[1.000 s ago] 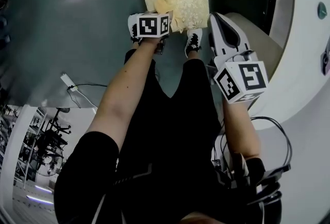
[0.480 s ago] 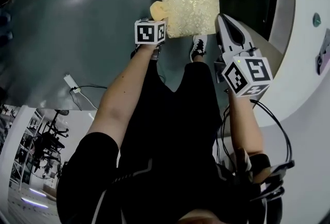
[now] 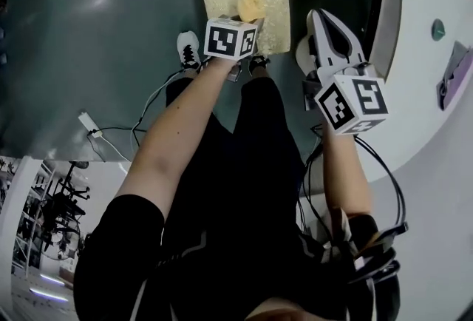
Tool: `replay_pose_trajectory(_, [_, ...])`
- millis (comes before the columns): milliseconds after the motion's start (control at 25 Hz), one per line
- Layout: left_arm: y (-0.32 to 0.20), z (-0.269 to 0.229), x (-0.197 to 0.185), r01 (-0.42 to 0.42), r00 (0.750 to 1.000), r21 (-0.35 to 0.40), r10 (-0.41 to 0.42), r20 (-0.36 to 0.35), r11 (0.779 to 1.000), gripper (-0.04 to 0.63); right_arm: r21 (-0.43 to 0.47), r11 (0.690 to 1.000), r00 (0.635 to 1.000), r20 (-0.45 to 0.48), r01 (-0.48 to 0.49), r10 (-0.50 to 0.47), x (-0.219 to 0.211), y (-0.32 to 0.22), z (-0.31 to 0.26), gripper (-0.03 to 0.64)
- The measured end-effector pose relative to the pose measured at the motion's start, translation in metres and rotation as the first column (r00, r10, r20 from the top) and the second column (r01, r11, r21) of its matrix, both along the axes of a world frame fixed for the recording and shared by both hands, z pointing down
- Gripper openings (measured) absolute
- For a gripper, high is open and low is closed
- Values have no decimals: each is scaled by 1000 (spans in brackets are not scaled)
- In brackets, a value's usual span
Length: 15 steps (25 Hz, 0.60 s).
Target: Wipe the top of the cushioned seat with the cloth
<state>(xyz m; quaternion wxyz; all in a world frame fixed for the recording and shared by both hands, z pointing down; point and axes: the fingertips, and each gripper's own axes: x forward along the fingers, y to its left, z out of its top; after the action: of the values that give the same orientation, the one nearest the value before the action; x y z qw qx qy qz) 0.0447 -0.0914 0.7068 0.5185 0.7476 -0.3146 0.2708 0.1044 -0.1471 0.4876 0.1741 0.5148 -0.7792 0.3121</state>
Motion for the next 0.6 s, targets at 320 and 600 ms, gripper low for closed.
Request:
replay_pose_trajectory(320, [-10, 31, 71, 3, 1000, -50, -4, -13, 999, 101, -82, 996, 999, -3, 42, -43, 25, 5, 31, 5])
replay_pose_trajectory(600, [-16, 71, 68, 26, 998, -97, -21, 56, 995, 101, -125, 989, 997, -12, 76, -78, 39, 10, 58, 6])
